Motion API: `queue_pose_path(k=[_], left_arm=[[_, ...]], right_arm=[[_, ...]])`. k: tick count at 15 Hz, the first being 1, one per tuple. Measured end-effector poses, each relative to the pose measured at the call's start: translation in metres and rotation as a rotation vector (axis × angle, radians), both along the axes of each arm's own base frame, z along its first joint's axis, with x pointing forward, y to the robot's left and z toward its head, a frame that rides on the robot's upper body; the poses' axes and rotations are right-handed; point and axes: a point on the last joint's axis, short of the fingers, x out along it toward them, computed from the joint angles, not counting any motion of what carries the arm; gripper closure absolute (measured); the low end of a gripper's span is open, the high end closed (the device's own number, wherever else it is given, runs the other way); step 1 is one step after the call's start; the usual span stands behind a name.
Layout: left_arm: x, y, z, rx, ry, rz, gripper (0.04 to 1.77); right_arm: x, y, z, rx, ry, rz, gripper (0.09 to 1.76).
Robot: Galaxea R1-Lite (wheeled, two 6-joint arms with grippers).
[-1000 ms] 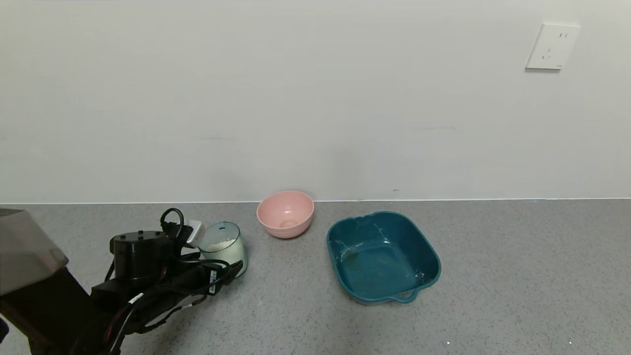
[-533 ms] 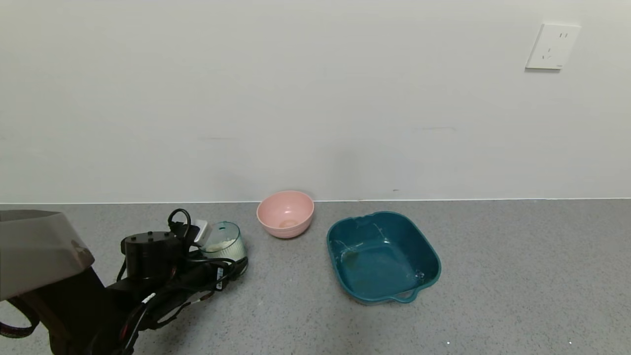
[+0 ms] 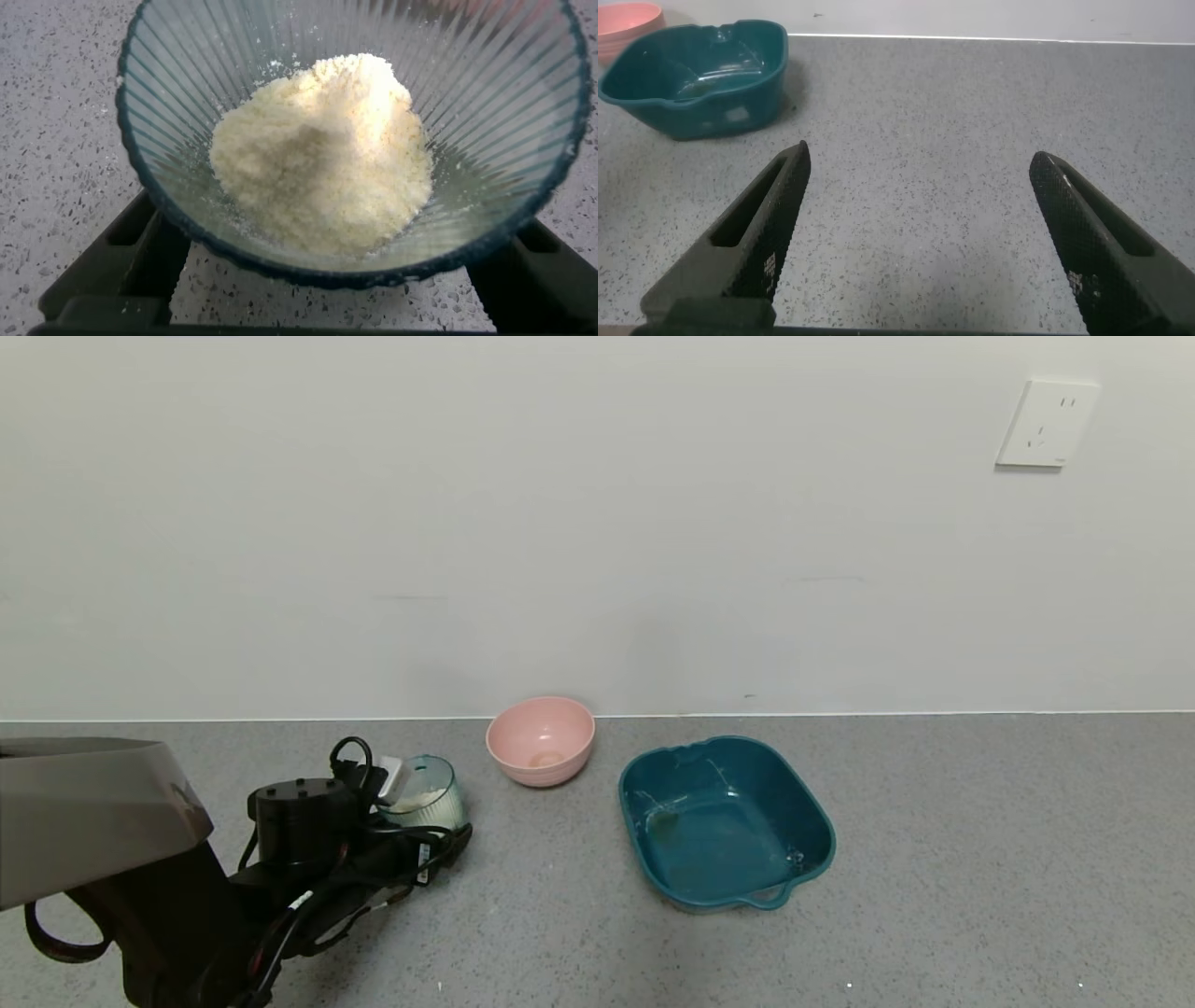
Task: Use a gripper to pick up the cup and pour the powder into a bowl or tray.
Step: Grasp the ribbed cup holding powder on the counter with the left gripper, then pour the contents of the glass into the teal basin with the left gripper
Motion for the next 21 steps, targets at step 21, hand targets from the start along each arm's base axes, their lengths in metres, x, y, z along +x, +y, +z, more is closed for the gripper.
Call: queue_pose_path(k=[21], left_arm=[[0.0058,-0.0002,-0.005,-0.009,-0.008,0.0,0.53]], right_arm=[[0.0,0.0,0.0,0.0,0.0,0.0,0.14]])
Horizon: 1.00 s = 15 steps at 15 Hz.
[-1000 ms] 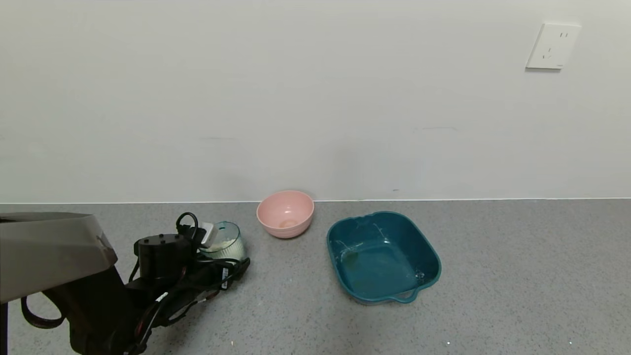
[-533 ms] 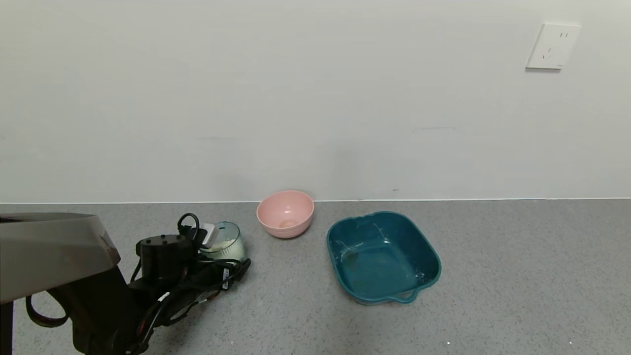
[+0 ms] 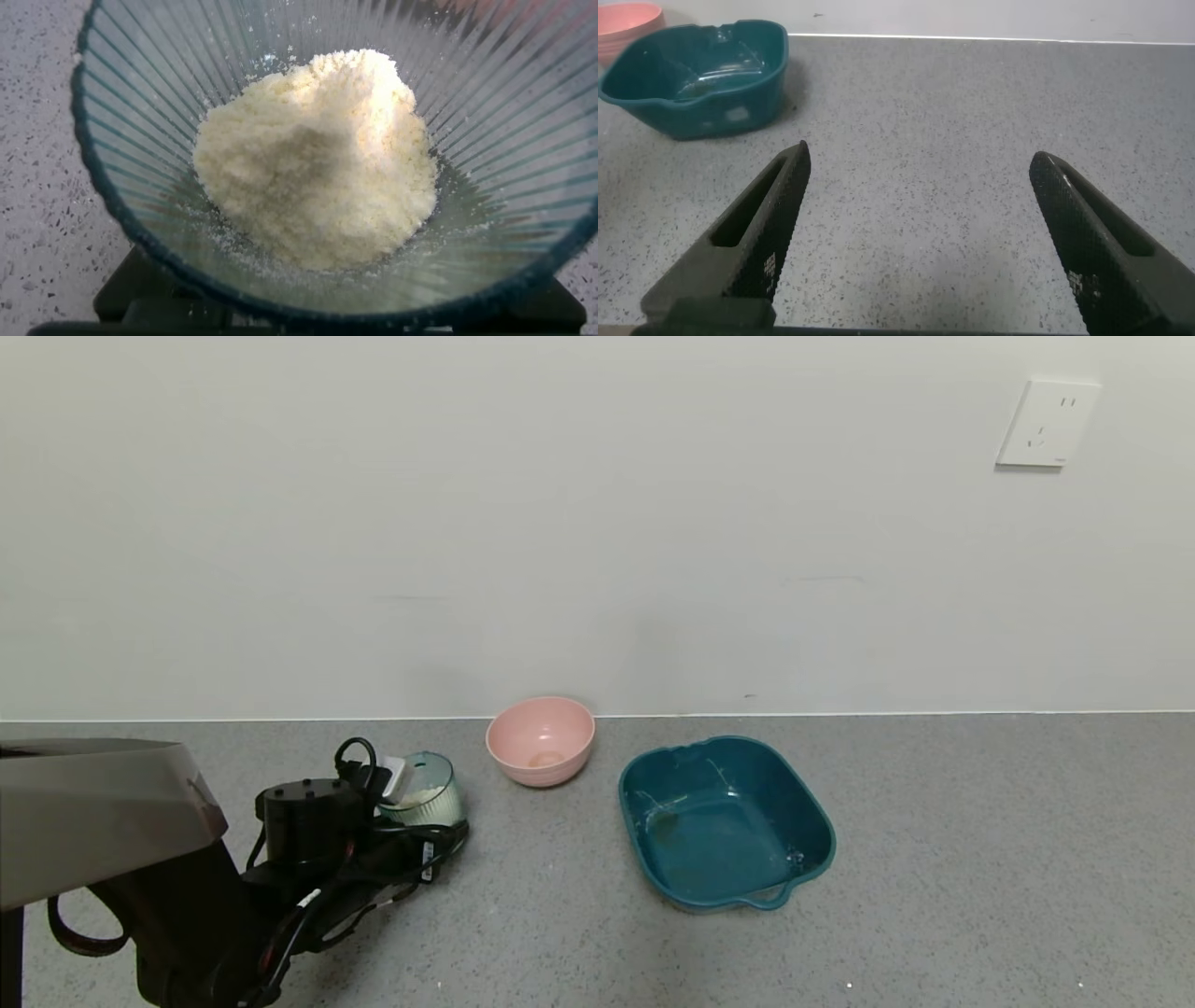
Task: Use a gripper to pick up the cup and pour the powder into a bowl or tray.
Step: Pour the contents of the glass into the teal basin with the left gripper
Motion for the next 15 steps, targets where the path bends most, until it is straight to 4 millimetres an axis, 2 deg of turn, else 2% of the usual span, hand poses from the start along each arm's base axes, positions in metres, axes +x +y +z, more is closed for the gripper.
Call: queue_pose_path(k=[4,8,11,15], left_arm=[[-0.002,0.0,0.005,0.003,-0.005,-0.003,0.54],[-0.004,-0.006,0.02,0.013,0.003,-0.027,0.54],[-0.004,-0.017,0.04,0.02,0.013,-0.057,0.55],[-0.003,-0.03,0.076,0.029,-0.004,-0.083,0.55]], right_arm=[[0.0,0.0,0.0,0.0,0.0,0.0,0.14],[0.0,0.0,0.0,0.0,0.0,0.0,0.14],[0.0,0.0,0.0,0.0,0.001,0.0,0.14],[0.0,0.0,0.0,0.0,0.0,0.0,0.14]])
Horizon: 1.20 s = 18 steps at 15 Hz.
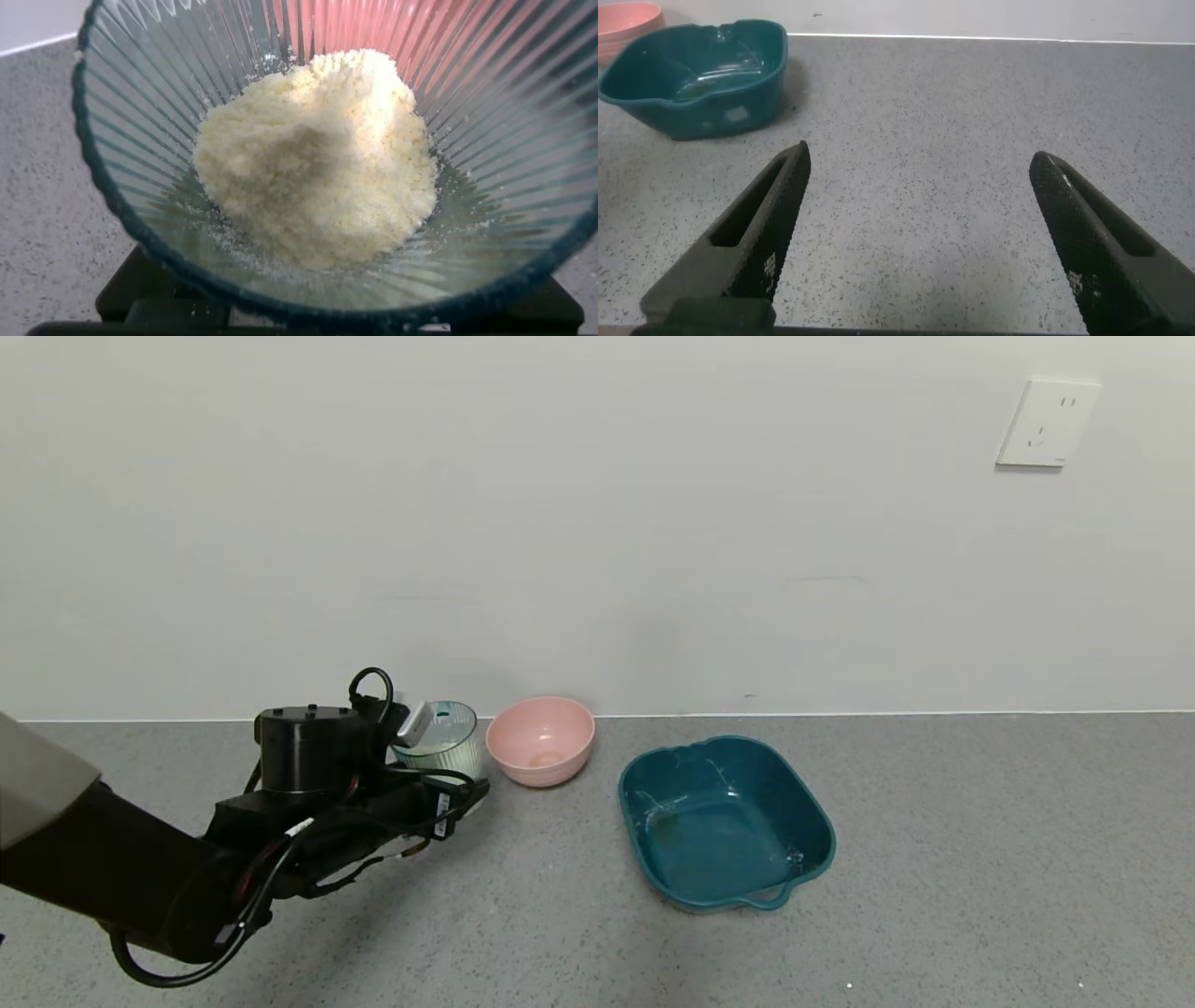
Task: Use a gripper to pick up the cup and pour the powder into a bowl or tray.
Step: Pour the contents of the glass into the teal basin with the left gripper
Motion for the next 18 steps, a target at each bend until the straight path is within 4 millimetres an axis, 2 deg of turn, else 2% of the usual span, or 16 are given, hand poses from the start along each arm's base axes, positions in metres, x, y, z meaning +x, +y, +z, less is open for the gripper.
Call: queue_pose_path(k=[6,10,14,18], left_arm=[[0.005,-0.017,0.055,0.067,-0.048,-0.025,0.55],[0.006,-0.037,0.077,0.164,-0.087,-0.026,0.55],[0.005,-0.062,0.091,0.312,-0.113,-0.057,0.55],[0.003,-0.09,0.086,0.457,-0.142,-0.094,0.55]], right_arm=[[0.0,0.0,0.0,0.0,0.0,0.0,0.14],[0.0,0.0,0.0,0.0,0.0,0.0,0.14],[0.0,0.0,0.0,0.0,0.0,0.0,0.14],[0.0,0.0,0.0,0.0,0.0,0.0,0.14]])
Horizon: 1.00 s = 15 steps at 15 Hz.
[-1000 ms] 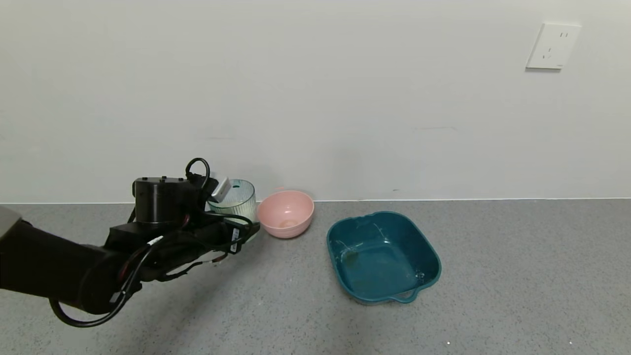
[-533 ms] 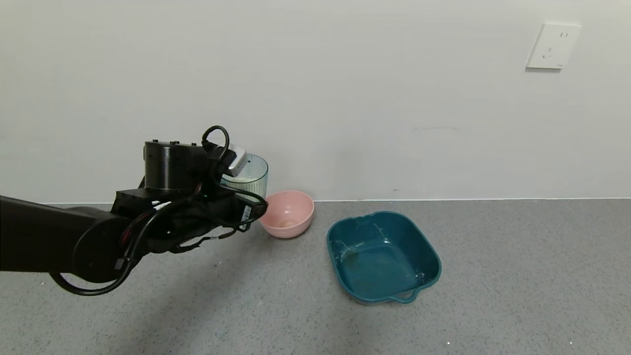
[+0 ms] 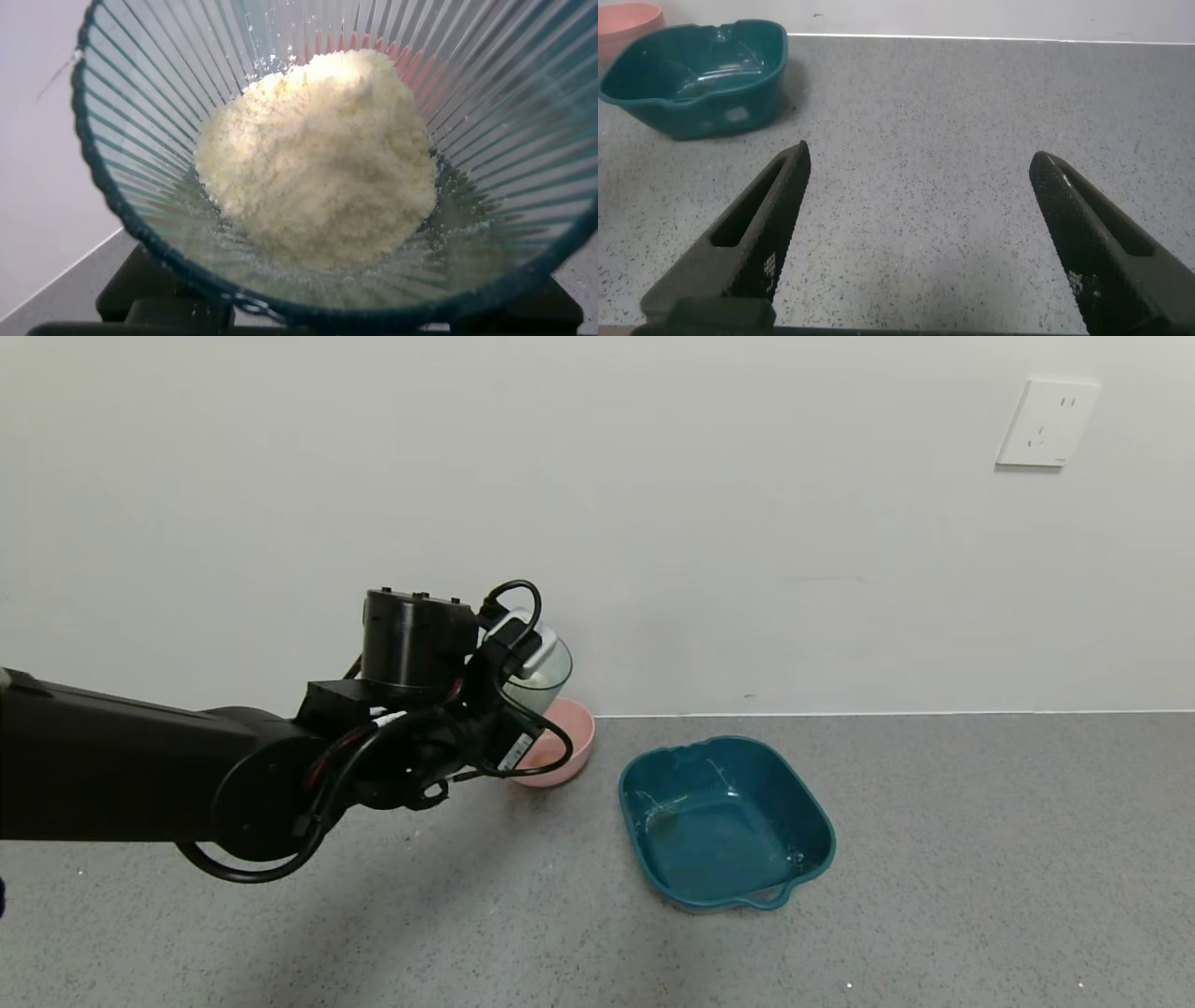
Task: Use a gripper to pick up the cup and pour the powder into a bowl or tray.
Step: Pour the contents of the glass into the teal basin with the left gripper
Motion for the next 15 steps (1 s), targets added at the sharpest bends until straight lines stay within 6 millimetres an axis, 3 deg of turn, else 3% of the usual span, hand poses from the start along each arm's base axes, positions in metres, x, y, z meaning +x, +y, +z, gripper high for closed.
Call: queue_pose_path(k=[8,15], left_arm=[[0.005,-0.064,-0.021,0.211,-0.013,-0.109,0.55],[0.011,-0.106,-0.039,0.518,-0.06,-0.158,0.55]], right_arm=[[0.0,0.0,0.0,0.0,0.0,0.0,0.14],[0.0,0.0,0.0,0.001,0.0,0.0,0.14]])
